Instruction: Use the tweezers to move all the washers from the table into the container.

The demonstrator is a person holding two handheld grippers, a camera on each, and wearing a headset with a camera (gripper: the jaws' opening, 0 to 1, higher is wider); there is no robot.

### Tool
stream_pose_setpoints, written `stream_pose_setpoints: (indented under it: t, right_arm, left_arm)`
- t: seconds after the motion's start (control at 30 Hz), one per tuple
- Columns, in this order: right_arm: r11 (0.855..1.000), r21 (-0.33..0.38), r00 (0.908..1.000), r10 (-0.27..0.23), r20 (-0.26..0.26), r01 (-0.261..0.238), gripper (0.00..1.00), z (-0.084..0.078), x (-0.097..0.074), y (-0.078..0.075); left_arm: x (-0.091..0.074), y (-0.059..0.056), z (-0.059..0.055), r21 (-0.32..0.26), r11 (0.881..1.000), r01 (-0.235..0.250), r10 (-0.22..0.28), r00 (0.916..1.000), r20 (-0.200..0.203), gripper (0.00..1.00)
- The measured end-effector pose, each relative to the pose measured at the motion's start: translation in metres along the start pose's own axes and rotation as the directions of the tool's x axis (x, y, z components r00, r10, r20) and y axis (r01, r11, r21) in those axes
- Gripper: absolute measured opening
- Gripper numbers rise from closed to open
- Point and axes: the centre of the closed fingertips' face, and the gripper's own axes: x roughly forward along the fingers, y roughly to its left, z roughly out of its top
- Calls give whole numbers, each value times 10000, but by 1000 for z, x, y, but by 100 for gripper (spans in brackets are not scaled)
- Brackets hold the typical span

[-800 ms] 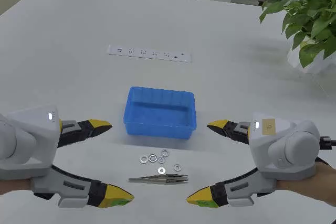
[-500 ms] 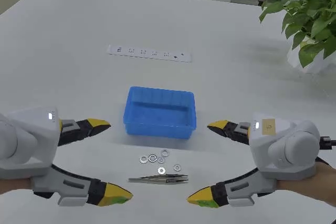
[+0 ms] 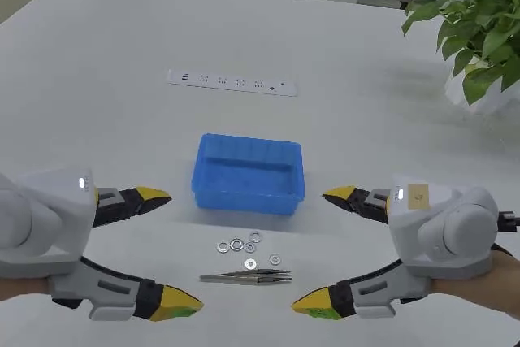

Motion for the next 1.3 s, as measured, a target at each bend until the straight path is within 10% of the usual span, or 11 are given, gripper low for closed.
stream_pose_setpoints:
  t: [1.3]
  right_arm:
    - [9995, -314, 9990, 55, -434, -68, 82, -11, 1, 2]
  left_arm:
    - [6, -7, -9, 623, 9977, 271, -248, 9990, -376, 87]
